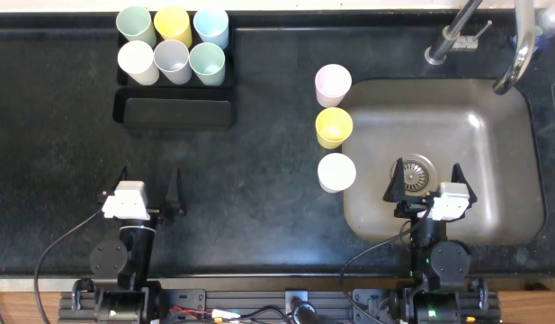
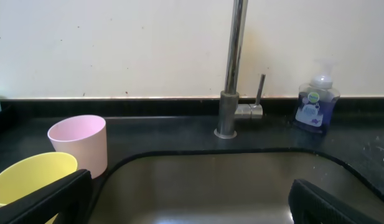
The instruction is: Store Cups
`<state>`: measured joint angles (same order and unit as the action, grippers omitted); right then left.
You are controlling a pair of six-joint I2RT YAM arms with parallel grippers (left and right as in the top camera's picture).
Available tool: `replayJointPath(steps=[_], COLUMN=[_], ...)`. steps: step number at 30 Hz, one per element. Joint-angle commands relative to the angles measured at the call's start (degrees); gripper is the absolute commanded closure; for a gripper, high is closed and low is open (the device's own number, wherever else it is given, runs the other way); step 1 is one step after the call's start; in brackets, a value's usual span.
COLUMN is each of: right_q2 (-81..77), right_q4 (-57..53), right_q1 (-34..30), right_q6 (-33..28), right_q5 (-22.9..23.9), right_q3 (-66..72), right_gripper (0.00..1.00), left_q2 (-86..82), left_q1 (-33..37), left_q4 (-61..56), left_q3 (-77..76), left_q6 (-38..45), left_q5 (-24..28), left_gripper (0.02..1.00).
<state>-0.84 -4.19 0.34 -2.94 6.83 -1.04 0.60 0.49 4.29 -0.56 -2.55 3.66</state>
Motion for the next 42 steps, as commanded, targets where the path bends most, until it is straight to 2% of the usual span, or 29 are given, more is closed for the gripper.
replayJointPath(steps=[1,25,28,31,36,39,42], right_q2=[0.61,0.61,0.61,0.61,0.61,0.61,0.61], right_q4=[0.24,0.24,0.24,0.24,0.24,0.24,0.24], right_q1=[-0.46,-0.46,-0.46,-0.46,-0.46,-0.46,-0.46], right_q6=[0.61,0.63,0.63,0.61,0.63,0.61,0.61], right_q5=[0.07,0.07,0.07,0.04,0.07,0.07,0.07], right_q3=[0.76,0.76,0.76,0.76,0.76,0.76,0.76], right_gripper=[0.005,0.005,0.003,0.003,0.003,0.005,0.003], left_q2=[-0.48,-0.48,-0.28,3.67,28.74,53.2,75.28], left_q1=[0.15,0.15,0.15,0.15,0.15,-0.15,-3.74], left_q4=[0.13,0.15,0.09,0.07,1.62,14.73,33.24], left_q3=[0.11,0.11,-0.15,-4.02,-26.14,-52.7,-82.4], left_q6=[1.05,1.03,0.24,-6.67,-19.37,-21.99,-20.98], left_q5=[0.13,0.2,2.08,7.98,16.81,21.62,21.57], left_gripper=[0.02,0.02,0.02,0.02,0.02,0.02,0.023])
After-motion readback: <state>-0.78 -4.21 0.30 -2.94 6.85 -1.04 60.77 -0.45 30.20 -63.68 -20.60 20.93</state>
